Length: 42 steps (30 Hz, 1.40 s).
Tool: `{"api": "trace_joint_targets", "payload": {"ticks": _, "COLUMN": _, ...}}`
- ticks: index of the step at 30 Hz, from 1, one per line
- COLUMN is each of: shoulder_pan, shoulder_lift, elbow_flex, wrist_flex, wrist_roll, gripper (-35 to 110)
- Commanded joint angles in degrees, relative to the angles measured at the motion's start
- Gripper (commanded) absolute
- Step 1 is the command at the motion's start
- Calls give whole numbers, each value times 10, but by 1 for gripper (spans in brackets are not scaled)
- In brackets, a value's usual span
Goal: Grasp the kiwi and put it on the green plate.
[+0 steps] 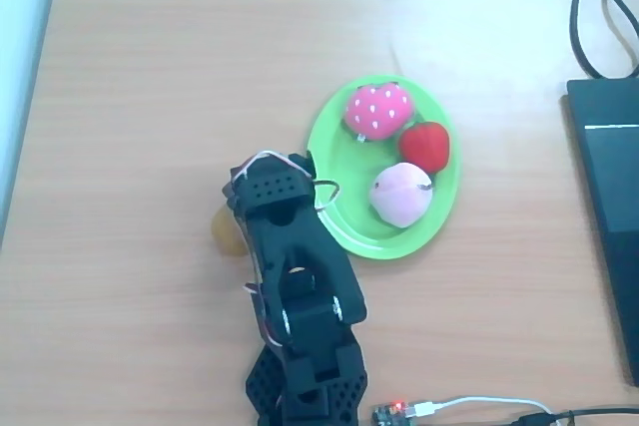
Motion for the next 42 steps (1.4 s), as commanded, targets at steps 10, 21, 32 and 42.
{"api": "trace_joint_targets", "payload": {"ticks": 10, "shoulder_pan": -14, "shoulder_lift": 0, "elbow_flex": 38, "wrist_flex": -32, "wrist_roll": -3, "gripper": 44}}
{"api": "trace_joint_targets", "payload": {"ticks": 21, "shoulder_pan": -12, "shoulder_lift": 7, "elbow_flex": 39, "wrist_flex": -40, "wrist_roll": 3, "gripper": 34}}
{"api": "trace_joint_targets", "payload": {"ticks": 32, "shoulder_pan": -11, "shoulder_lift": 25, "elbow_flex": 9, "wrist_flex": -39, "wrist_roll": 3, "gripper": 36}}
{"api": "trace_joint_targets", "payload": {"ticks": 42, "shoulder_pan": 24, "shoulder_lift": 41, "elbow_flex": -35, "wrist_flex": -39, "wrist_roll": 2, "gripper": 37}}
